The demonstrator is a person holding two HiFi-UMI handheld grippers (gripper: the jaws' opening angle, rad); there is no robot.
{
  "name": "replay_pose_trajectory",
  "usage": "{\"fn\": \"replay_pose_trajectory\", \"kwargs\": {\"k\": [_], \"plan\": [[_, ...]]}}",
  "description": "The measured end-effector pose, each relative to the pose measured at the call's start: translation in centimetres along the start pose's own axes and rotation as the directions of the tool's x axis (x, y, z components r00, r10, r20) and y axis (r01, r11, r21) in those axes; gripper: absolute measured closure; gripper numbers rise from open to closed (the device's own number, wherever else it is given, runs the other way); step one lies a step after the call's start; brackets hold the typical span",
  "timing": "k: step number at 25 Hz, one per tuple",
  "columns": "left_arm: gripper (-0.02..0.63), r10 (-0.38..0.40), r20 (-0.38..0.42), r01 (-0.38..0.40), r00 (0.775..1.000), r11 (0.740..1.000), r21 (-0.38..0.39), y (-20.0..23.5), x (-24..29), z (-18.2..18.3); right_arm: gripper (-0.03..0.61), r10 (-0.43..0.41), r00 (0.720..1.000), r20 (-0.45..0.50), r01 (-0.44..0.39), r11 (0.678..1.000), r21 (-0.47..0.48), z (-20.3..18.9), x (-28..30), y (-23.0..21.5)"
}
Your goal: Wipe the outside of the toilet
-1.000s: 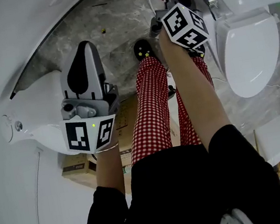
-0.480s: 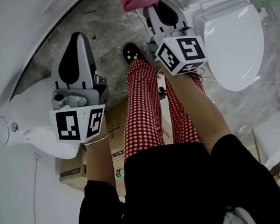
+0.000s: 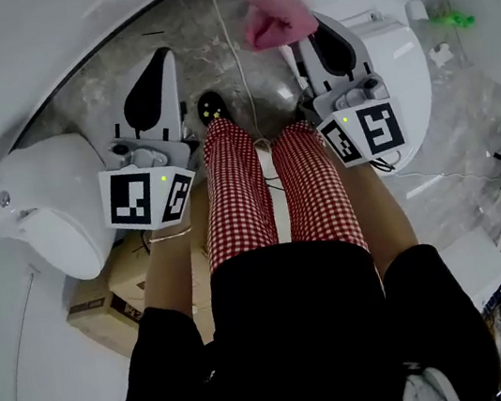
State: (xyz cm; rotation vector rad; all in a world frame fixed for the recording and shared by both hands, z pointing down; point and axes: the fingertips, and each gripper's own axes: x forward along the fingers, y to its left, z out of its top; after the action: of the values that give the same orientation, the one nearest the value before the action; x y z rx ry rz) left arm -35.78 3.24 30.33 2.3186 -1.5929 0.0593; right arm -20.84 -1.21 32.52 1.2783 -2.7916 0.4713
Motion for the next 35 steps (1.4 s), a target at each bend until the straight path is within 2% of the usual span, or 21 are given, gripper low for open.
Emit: {"fn": "replay_pose_trajectory", "kwargs": {"k": [4, 7, 13, 16, 18, 22, 25, 27, 30, 35], "plan": [[0.603, 0.016, 0.027, -0.016, 1.000, 1.000, 0.007, -3.7, 0.3, 1.7, 0.518, 0.047, 0.999, 0.000, -0.047, 0.998, -0.052, 3.7, -3.1, -1.3], [0.603, -0.005, 0.038, 0.005, 0.999, 1.000, 0.006, -7.4, 0.8, 3.3, 0.518, 0.072, 0.997, 0.017, -0.071, 0.996, -0.056, 6.5, -6.0, -2.2], [0.603, -0.082, -0.034, 0.084, 0.996, 0.995, 0.062, -14.4, 0.6, 5.5, 0.518, 0.208, 0.977, 0.045, -0.203, 0.975, -0.091, 11.5, -11.7, -2.0], [0.603, -0.068, 0.002, 0.068, 0.998, 0.995, 0.072, -16.9, 1.1, 8.2, 0.518, 0.237, 0.968, 0.085, -0.232, 0.971, -0.066, 13.9, -14.1, -2.5], [0.603, -0.069, 0.040, 0.066, 0.997, 0.996, 0.064, -18.7, 1.6, 10.2, 0.518, 0.229, 0.968, 0.099, -0.226, 0.973, -0.039, 15.2, -15.6, -3.4], [0.603, -0.083, 0.097, 0.071, 0.992, 0.990, 0.118, -21.3, 1.6, 14.2, 0.518, 0.214, 0.969, 0.120, -0.214, 0.977, -0.016, 17.4, -17.4, -4.6], [0.603, -0.027, 0.159, 0.014, 0.987, 0.996, 0.085, -20.4, 1.3, 16.4, 0.518, 0.207, 0.971, 0.123, -0.206, 0.978, -0.020, 18.6, -17.6, -4.7], [0.603, -0.005, 0.186, -0.012, 0.983, 0.996, 0.091, -19.8, 1.8, 17.6, 0.518, 0.195, 0.974, 0.114, -0.193, 0.981, -0.028, 18.9, -17.5, -4.6], [0.603, -0.076, 0.189, 0.048, 0.979, 0.988, 0.147, -20.5, 3.2, 19.2, 0.518, 0.145, 0.983, 0.116, -0.143, 0.989, -0.021, 19.8, -17.5, -5.2], [0.603, -0.215, 0.167, 0.192, 0.962, 0.971, 0.141, -21.8, 5.9, 20.0, 0.518, 0.051, 0.987, 0.152, -0.048, 0.999, -0.023, 22.2, -17.2, -6.2]]}}
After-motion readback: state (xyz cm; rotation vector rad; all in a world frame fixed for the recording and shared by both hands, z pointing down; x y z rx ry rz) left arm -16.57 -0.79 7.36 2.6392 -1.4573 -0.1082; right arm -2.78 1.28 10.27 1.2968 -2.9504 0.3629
